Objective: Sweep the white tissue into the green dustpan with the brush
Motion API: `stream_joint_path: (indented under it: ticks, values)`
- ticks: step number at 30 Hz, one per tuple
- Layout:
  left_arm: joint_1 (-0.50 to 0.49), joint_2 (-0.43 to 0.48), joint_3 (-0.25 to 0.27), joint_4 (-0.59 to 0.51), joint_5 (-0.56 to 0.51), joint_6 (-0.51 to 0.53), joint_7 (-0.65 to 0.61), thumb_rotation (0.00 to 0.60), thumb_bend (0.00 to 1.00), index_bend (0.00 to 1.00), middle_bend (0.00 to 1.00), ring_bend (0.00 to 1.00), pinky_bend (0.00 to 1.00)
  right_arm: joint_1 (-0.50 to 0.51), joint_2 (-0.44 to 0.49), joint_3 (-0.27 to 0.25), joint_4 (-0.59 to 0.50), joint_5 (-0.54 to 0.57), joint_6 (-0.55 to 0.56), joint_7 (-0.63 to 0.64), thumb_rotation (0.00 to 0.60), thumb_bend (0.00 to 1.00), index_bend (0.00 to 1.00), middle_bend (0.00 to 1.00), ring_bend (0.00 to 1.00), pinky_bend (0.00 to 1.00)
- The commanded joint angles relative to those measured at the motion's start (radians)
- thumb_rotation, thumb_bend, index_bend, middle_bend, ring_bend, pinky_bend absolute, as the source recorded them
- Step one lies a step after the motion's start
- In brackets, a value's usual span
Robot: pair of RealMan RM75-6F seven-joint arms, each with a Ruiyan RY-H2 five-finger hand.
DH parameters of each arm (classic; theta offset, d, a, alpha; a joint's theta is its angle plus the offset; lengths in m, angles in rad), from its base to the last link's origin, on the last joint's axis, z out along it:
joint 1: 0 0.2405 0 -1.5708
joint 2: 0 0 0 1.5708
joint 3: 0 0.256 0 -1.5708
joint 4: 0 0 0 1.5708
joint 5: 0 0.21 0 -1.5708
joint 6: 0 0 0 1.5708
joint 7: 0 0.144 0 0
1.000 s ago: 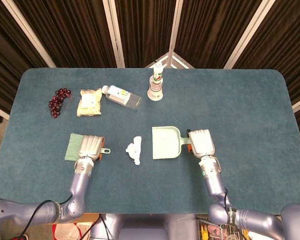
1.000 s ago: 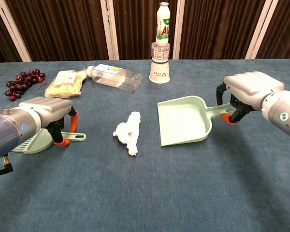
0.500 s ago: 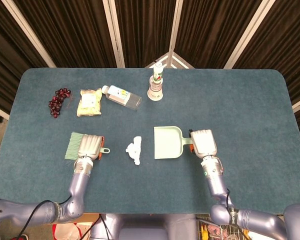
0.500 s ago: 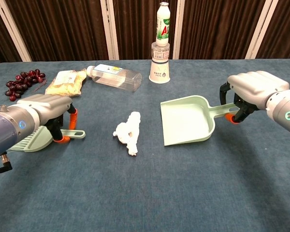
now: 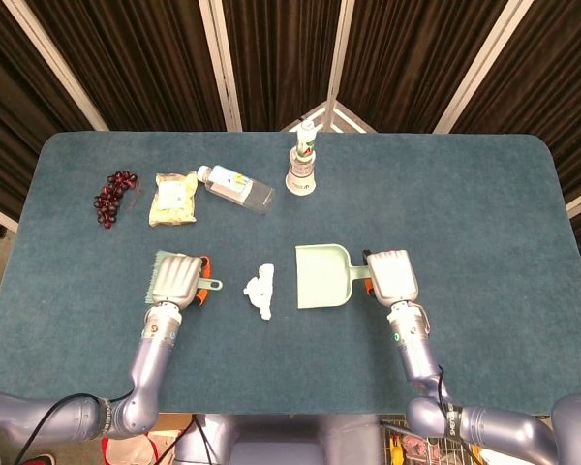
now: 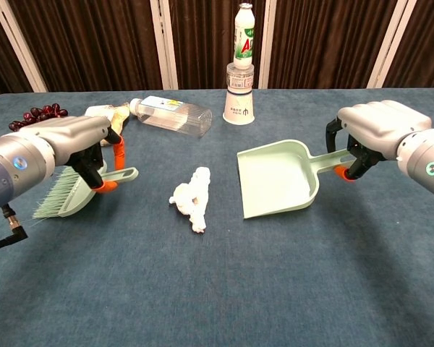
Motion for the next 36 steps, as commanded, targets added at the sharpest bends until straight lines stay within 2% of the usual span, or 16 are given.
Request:
stream_joint_path:
  ticks: [1, 12, 36]
  values:
    - [0.006, 0.013, -0.008, -0.025, 0.009, 0.011, -0.014, 0.6, 0.56, 0.7, 1.0, 0.96, 0.94, -0.002, 0.01, 0.001, -0.008, 0.0, 0.003, 0.0, 0.6, 0.38, 0.6, 0.94, 0.92, 0.87]
    - [0.029, 0.068, -0.008, -0.125, 0.056, 0.049, -0.048, 0.6, 0.63, 0.76, 1.0, 0.97, 0.95, 0.006, 0.023, 0.005, -0.062, 0.001, 0.024, -0.034, 0.6, 0.38, 0.6, 0.94, 0.92, 0.87]
    - [0.071, 0.221, -0.033, -0.292, 0.102, 0.059, -0.141, 0.6, 0.64, 0.77, 1.0, 0.97, 0.95, 0.02, 0.051, 0.015, -0.169, 0.012, 0.074, -0.097, 0.6, 0.38, 0.6, 0.94, 0.92, 0.87]
